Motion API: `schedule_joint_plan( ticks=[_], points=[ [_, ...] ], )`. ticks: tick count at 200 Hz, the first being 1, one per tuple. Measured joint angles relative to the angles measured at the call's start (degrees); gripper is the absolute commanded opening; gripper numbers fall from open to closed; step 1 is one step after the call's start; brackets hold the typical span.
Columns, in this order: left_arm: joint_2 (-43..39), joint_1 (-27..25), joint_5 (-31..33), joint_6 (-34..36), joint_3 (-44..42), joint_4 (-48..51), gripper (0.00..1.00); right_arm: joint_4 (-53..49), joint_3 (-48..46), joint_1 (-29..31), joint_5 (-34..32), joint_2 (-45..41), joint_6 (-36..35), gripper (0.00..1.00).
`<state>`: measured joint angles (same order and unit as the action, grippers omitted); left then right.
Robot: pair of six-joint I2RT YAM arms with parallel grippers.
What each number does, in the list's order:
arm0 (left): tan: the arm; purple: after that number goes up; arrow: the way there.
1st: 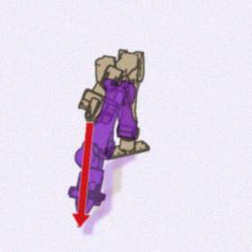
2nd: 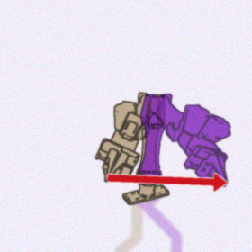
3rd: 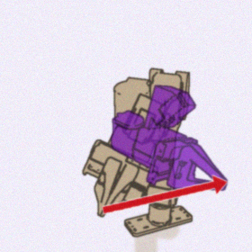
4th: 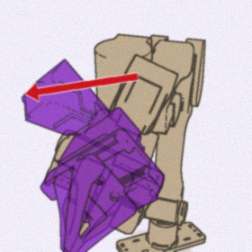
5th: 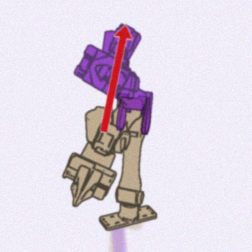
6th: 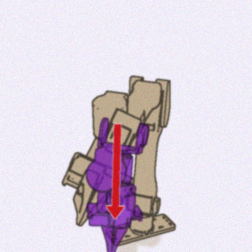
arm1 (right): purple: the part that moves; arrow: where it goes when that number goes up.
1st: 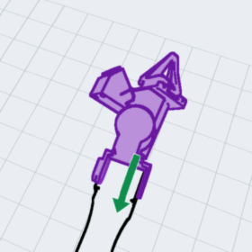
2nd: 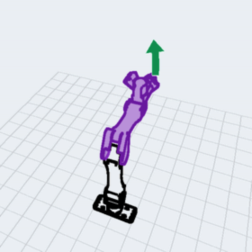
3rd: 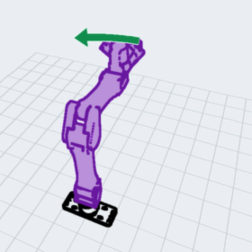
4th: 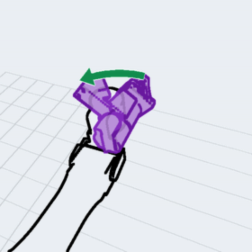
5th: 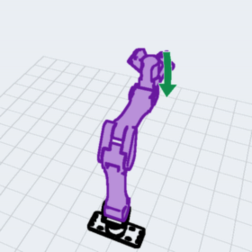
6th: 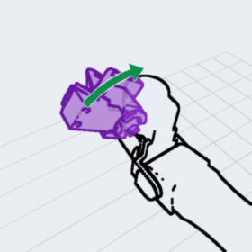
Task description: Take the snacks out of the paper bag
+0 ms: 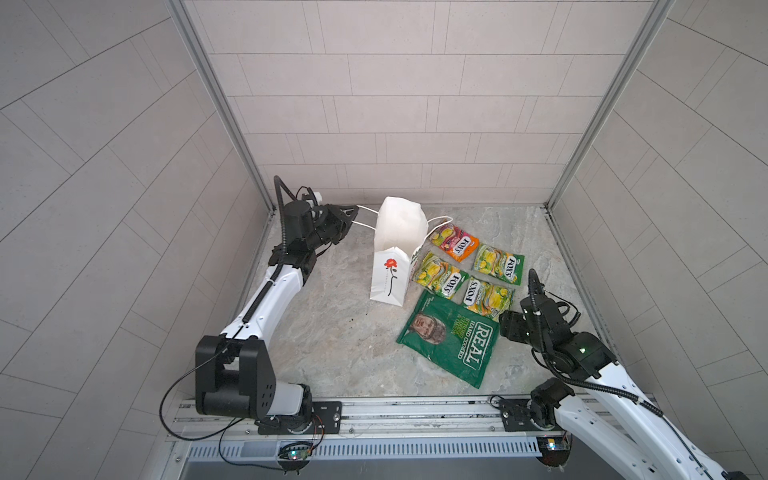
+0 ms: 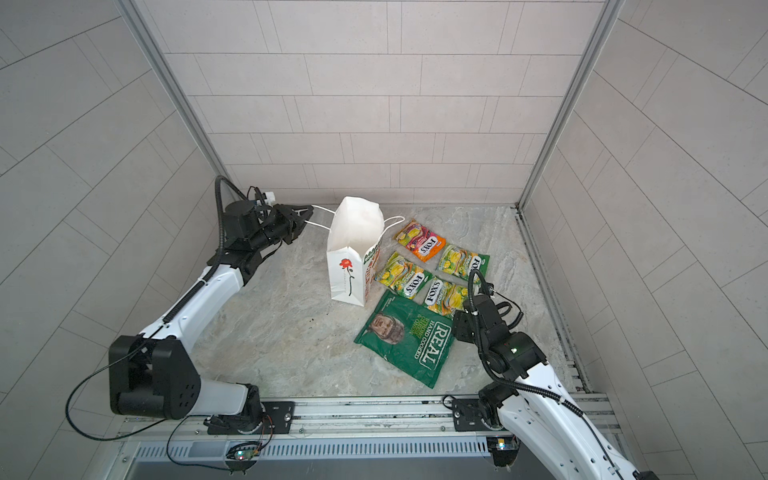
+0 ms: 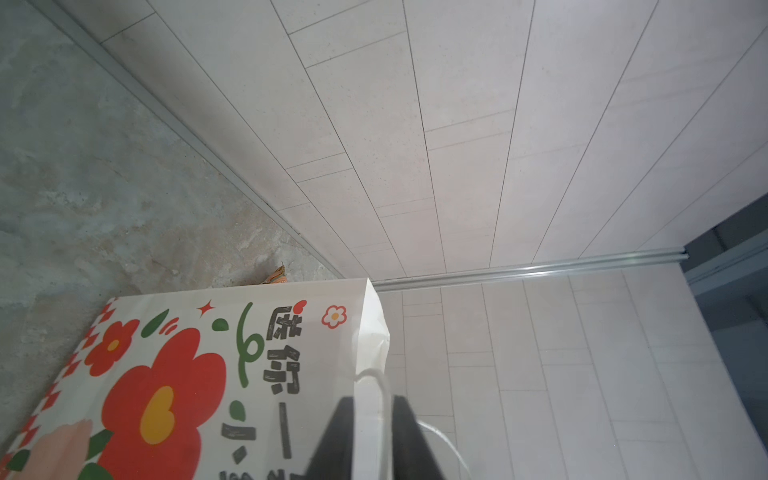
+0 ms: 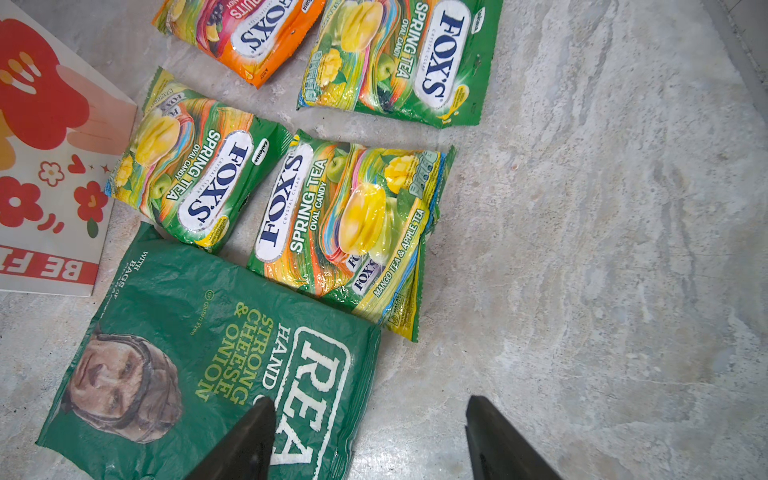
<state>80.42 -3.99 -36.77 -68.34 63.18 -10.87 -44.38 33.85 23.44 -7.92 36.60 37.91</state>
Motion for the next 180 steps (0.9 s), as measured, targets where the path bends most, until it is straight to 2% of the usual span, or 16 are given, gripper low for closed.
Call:
schedule_joint_plan(
  ticks=[34, 66, 122, 149, 180],
  points=[
    [-1.79, 2.05, 0.07, 4.11, 0.11, 4.50, 0.80, 0.17, 0.00, 0.00, -0.02, 0.59, 0.00, 0.74],
    [-4.55, 3.26, 2.29, 11.15, 1.57, 12.48, 0.97, 0.68, 0.00, -0.04, -0.13, 0.79, -0.02, 0.74],
    [-7.98, 3.61, 11.82, 32.70, 11.69, 32.68, 1.00, 4.39, -0.07, -1.20, -5.18, 2.64, -1.88, 0.74],
    [-12.20, 3.61, 18.60, 40.92, 12.31, 38.71, 1.00, 8.50, -0.07, -2.58, -9.99, 5.22, -3.96, 0.74],
    [-17.79, 3.61, 28.37, 46.25, 9.60, 40.81, 1.00, 15.30, -0.07, -5.16, -15.30, 9.53, -7.23, 0.74]
  ],
)
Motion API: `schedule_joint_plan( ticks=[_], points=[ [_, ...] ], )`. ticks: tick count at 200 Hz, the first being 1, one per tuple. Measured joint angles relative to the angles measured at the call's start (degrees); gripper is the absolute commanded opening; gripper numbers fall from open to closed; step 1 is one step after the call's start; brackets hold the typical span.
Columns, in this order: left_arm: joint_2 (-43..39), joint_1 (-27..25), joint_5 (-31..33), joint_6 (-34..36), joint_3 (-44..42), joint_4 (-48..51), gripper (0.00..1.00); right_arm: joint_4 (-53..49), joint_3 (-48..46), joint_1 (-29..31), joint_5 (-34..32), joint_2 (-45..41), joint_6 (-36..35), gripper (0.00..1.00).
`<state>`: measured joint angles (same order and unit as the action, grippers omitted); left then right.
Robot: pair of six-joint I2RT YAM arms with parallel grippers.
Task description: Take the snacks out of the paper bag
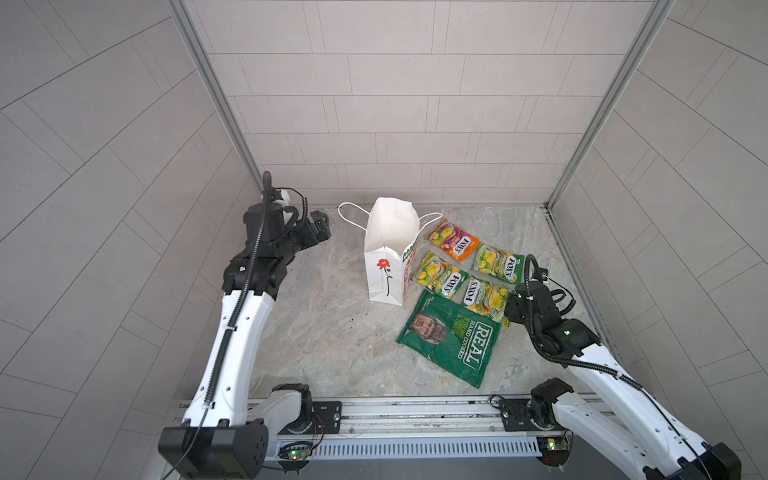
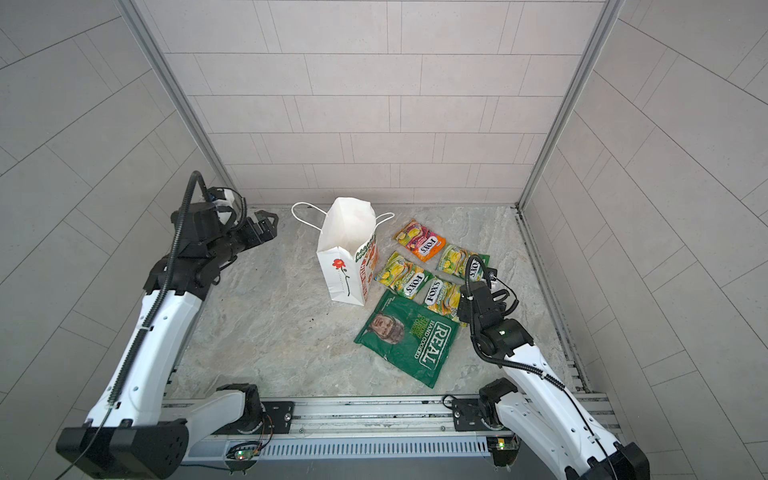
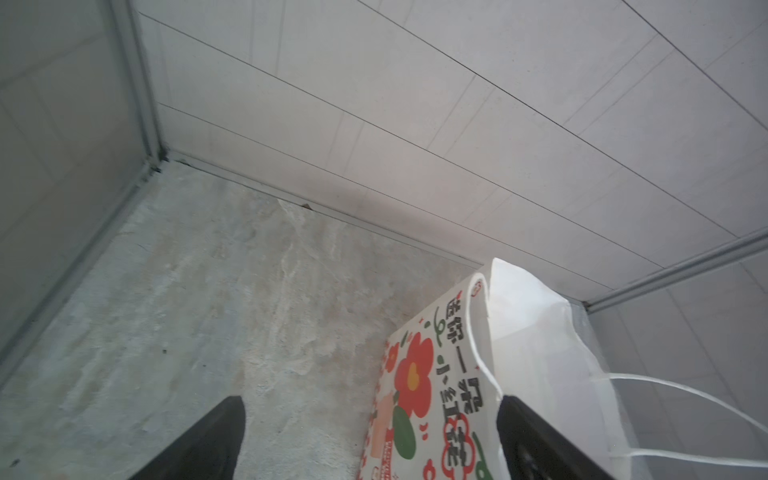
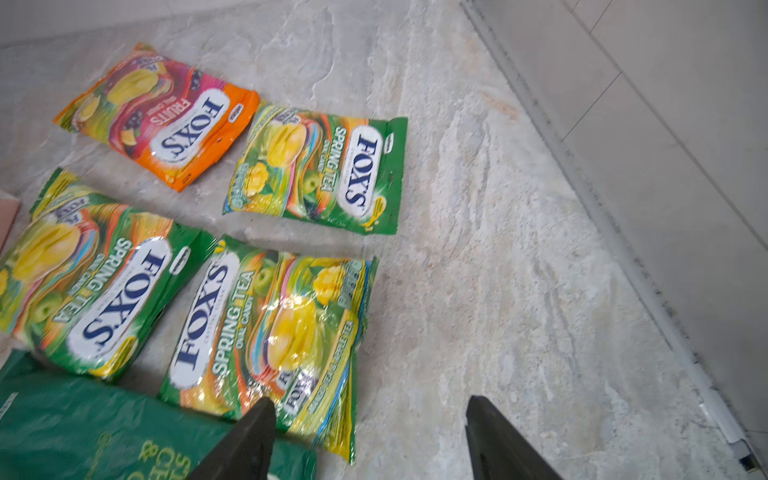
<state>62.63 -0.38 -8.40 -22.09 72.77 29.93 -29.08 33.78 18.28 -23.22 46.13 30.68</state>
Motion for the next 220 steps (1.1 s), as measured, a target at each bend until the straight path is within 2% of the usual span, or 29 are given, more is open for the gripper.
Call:
schedule_joint_plan(
  ticks=[44, 83, 124, 160, 220],
  points=[
    [-7.52, 0.00, 12.24, 0.87, -12.28, -2.71, 0.99, 11.89, -1.38, -5.75, -8.02, 5.75, -4.81, 0.74],
    [-8.02, 0.00, 18.82, -1.07, -22.40, -8.66, 1.00, 19.91, -3.06, -11.02, -12.79, 9.31, -7.87, 0.75],
    [-8.46, 0.00, 25.77, -1.42, -33.59, -17.07, 1.00, 32.22, -7.30, -12.09, -17.38, 11.87, -12.13, 0.75],
    [-7.17, 0.00, 27.50, 1.14, -41.83, -27.30, 1.00, 41.99, -10.64, -12.24, -19.71, 15.13, -16.52, 0.76],
    [-3.48, 0.00, 26.12, 7.80, -49.24, -42.88, 1.00, 52.19, -14.21, -12.26, -21.16, 16.90, -19.78, 0.86]
  ],
)
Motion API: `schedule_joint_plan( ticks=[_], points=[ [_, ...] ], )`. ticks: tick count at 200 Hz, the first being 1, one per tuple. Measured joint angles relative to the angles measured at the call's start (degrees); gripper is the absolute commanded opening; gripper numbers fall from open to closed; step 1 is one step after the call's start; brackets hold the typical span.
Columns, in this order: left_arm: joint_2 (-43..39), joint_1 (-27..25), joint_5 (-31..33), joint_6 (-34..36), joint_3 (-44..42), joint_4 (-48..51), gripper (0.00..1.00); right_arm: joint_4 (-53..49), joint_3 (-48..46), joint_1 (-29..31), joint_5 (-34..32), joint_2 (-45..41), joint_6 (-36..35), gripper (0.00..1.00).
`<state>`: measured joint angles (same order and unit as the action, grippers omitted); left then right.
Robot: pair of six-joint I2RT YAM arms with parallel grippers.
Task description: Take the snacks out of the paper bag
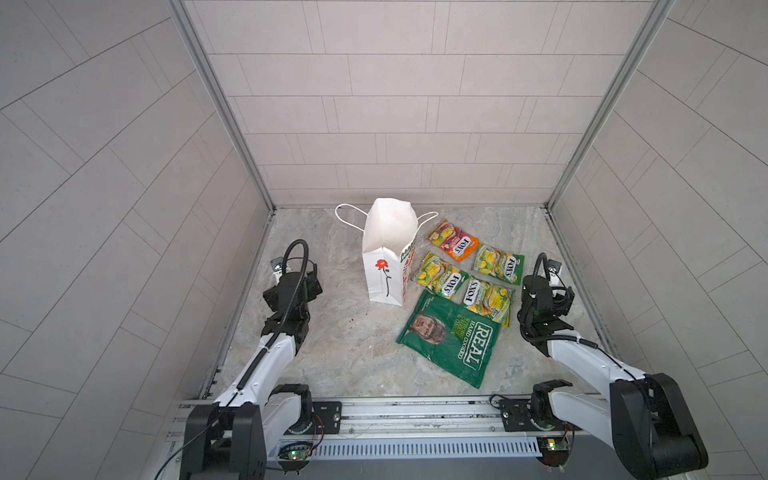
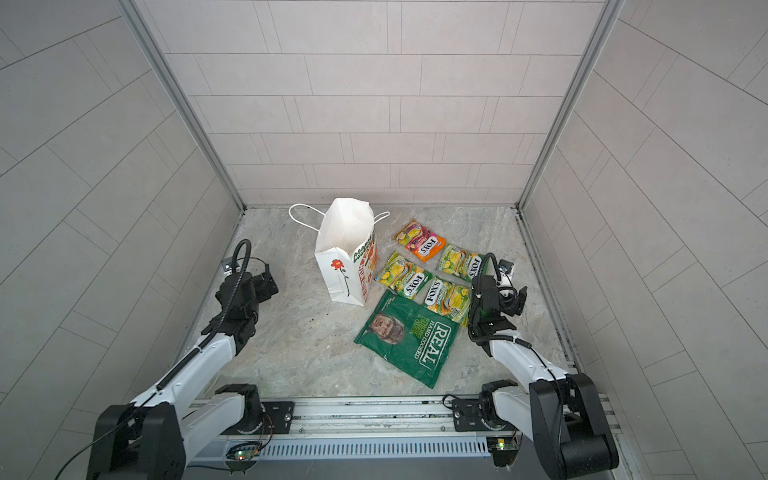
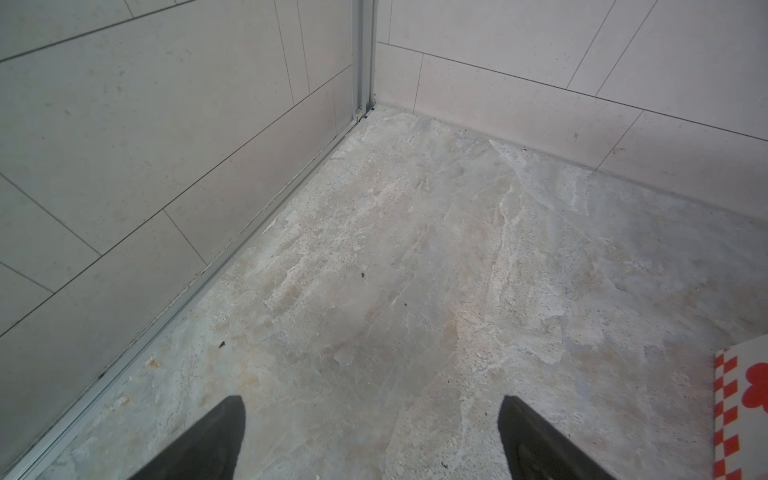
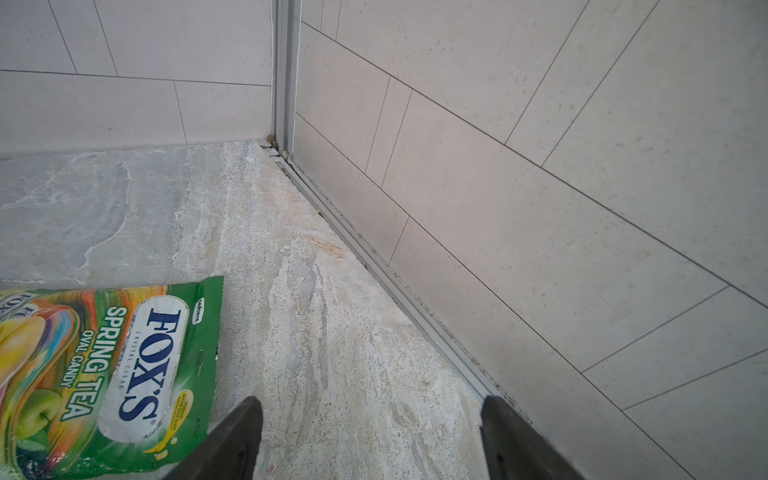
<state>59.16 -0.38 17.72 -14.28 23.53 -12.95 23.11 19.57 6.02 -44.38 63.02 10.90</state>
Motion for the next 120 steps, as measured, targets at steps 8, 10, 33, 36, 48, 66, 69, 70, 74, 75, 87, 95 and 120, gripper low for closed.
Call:
schedule_joint_plan(
  ticks=[8, 10, 33, 36, 48, 66, 69, 70, 74, 75, 87, 95, 120],
  points=[
    [0.74, 0.00, -0.22, 1.03, -0.46, -1.40, 1.00, 1.05, -0.59, 0.00, 0.15, 0.09, -0.11, 0.86],
    [0.98, 0.00, -0.31, 1.36, -0.55, -1.79, 1.00, 1.36, -0.72, 0.00, 0.22, 0.11, -0.15, 0.87],
    [3.15, 0.00, -1.31, 3.78, -1.27, -6.01, 1.00, 4.83, -1.97, -0.09, 1.36, 1.44, -0.48, 0.88],
    [3.39, 0.00, -1.51, 3.96, -1.46, -6.73, 1.00, 5.31, -2.10, -0.09, 1.70, 1.86, -0.55, 0.88],
    [4.42, 0.00, -2.12, 5.18, -2.78, -9.97, 1.00, 6.56, -2.23, -0.09, 3.06, 3.23, -0.87, 0.90],
    [6.49, 0.00, -2.58, 6.43, -5.11, -14.73, 1.00, 8.07, -2.23, -0.09, 5.73, 5.35, -1.44, 0.93],
    [6.91, 0.00, -2.71, 6.49, -5.38, -15.41, 1.00, 8.35, -2.23, -0.09, 6.16, 5.64, -1.46, 0.93],
    [6.99, 0.00, -2.75, 6.56, -5.42, -15.56, 1.00, 8.50, -2.23, -0.09, 6.38, 5.79, -1.51, 0.93],
    [7.50, 0.00, -2.95, 6.73, -5.73, -16.33, 1.00, 8.83, -2.23, -0.09, 6.91, 6.08, -1.73, 0.94],
    [7.69, 0.00, -3.04, 6.88, -5.81, -16.59, 1.00, 8.94, -2.23, -0.09, 7.13, 6.19, -1.70, 0.94],
    [9.09, 0.00, -3.65, 7.48, -6.19, -18.80, 1.00, 10.32, -2.23, -0.09, 8.96, 7.19, -2.19, 0.96],
    [10.05, 0.00, -4.09, 7.72, -6.21, -20.31, 1.00, 11.30, -2.23, -0.09, 10.05, 7.85, -2.45, 0.99],
    [14.10, 0.00, -5.49, 8.07, -6.21, -26.23, 1.00, 14.91, -2.36, -0.09, 11.91, 9.44, -3.43, 0.99]
  ],
)
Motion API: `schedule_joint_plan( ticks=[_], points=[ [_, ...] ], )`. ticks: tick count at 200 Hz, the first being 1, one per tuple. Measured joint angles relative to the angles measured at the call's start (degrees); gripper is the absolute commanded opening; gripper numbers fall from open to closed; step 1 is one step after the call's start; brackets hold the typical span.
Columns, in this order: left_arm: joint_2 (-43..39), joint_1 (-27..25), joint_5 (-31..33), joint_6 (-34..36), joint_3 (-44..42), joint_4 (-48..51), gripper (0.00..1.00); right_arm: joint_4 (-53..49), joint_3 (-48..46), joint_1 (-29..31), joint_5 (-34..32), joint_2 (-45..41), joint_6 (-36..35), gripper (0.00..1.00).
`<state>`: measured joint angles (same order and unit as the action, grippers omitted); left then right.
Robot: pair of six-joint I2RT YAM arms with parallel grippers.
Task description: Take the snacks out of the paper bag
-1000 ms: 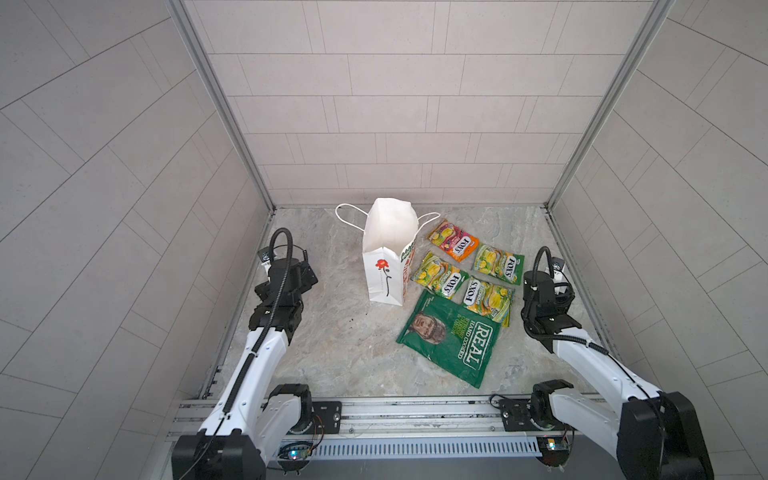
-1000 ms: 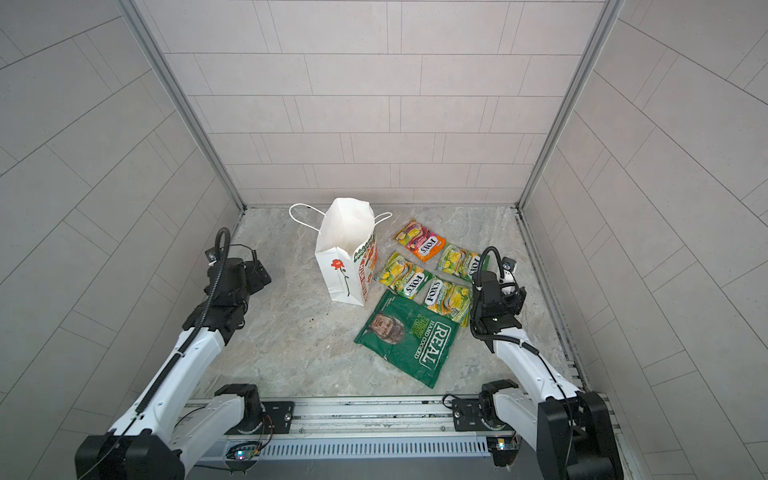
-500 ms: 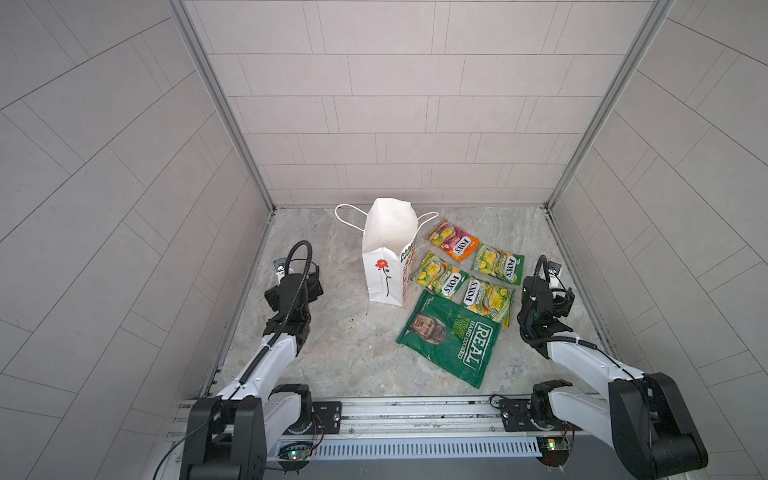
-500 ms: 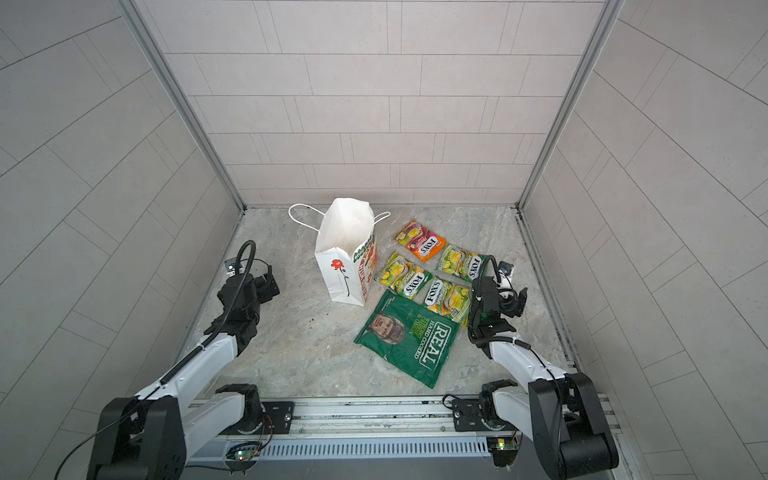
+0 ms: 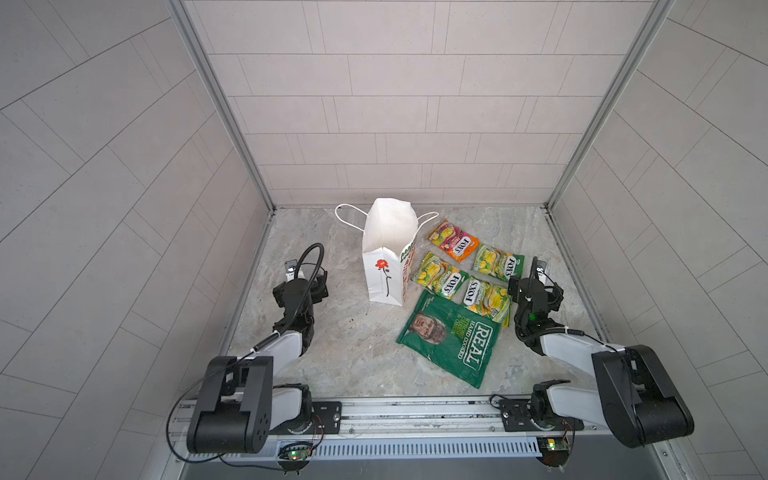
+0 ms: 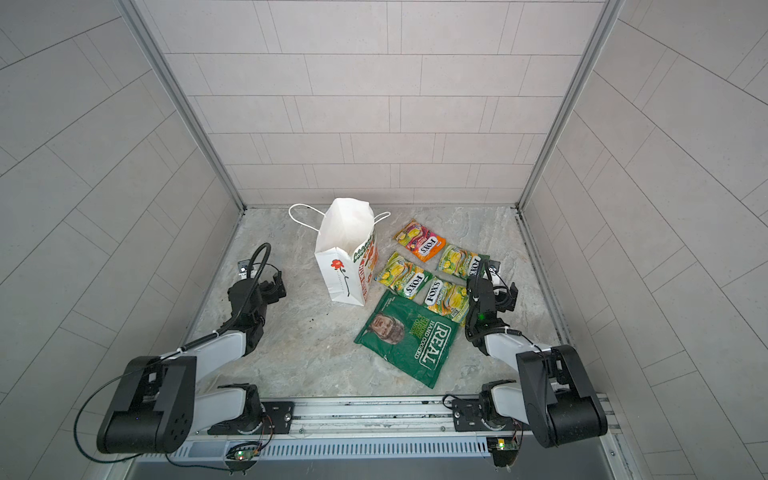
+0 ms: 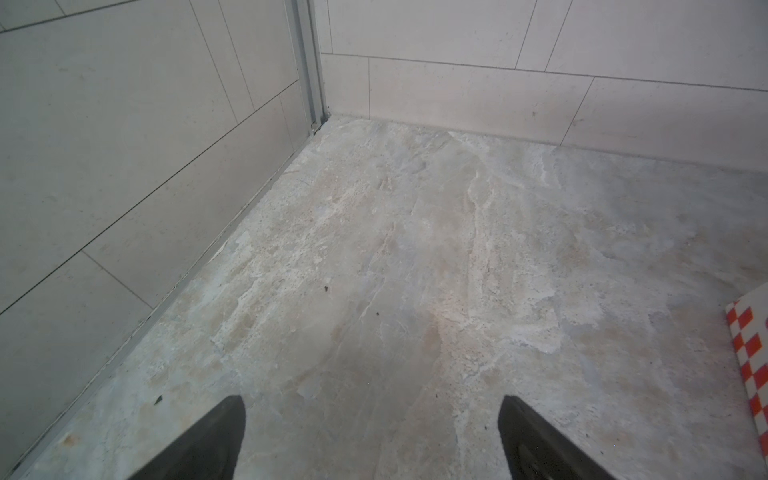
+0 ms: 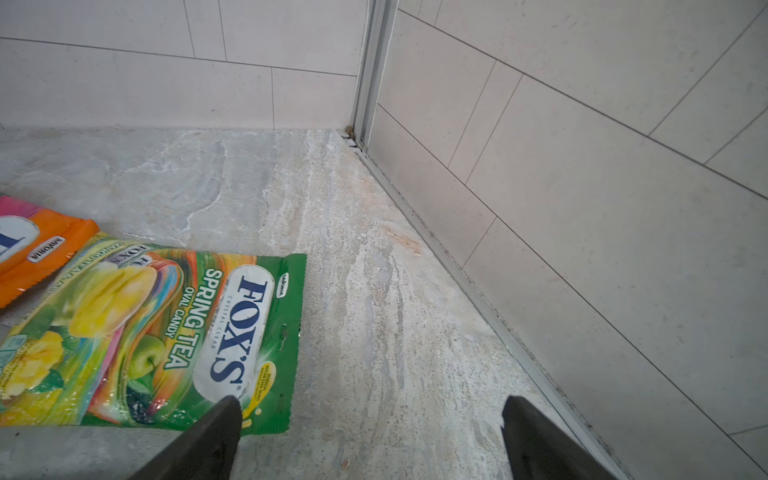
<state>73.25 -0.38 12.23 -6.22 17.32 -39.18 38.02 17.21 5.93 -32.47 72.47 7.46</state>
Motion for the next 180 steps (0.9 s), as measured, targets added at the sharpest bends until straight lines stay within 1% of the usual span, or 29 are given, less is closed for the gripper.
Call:
schedule_joint_plan(
  ticks=[40, 66, 87, 118, 141, 159, 180],
  points=[
    [5.73, 0.00, -3.08, 1.49, -0.63, -9.38, 1.00, 6.19, -0.96, 0.00, 1.73, 2.58, -1.27, 0.99],
    [11.19, 0.00, -4.24, 2.51, -2.95, -17.55, 1.00, 12.76, -2.60, 0.00, 3.37, 5.11, -1.99, 0.99],
    [13.79, 0.00, -4.74, 3.10, -3.48, -19.80, 1.00, 18.62, -3.80, 0.00, 4.50, 8.81, -2.56, 0.99],
    [15.10, 0.00, -5.68, 3.48, -3.41, -23.34, 1.00, 22.58, -4.04, 0.00, 6.05, 12.39, -2.82, 0.99],
    [17.40, 0.00, -6.75, 3.76, -2.78, -24.06, 1.00, 23.87, -3.72, 0.00, 6.78, 13.35, -2.97, 0.99],
    [17.70, 0.00, -6.32, 3.72, -1.11, -21.57, 1.00, 23.87, -3.13, 0.00, 7.04, 13.35, -2.99, 0.99],
    [17.68, 0.00, -5.05, 3.52, 3.02, -17.53, 1.00, 22.49, -1.33, 0.00, 7.48, 13.38, -3.02, 0.99]
  ],
)
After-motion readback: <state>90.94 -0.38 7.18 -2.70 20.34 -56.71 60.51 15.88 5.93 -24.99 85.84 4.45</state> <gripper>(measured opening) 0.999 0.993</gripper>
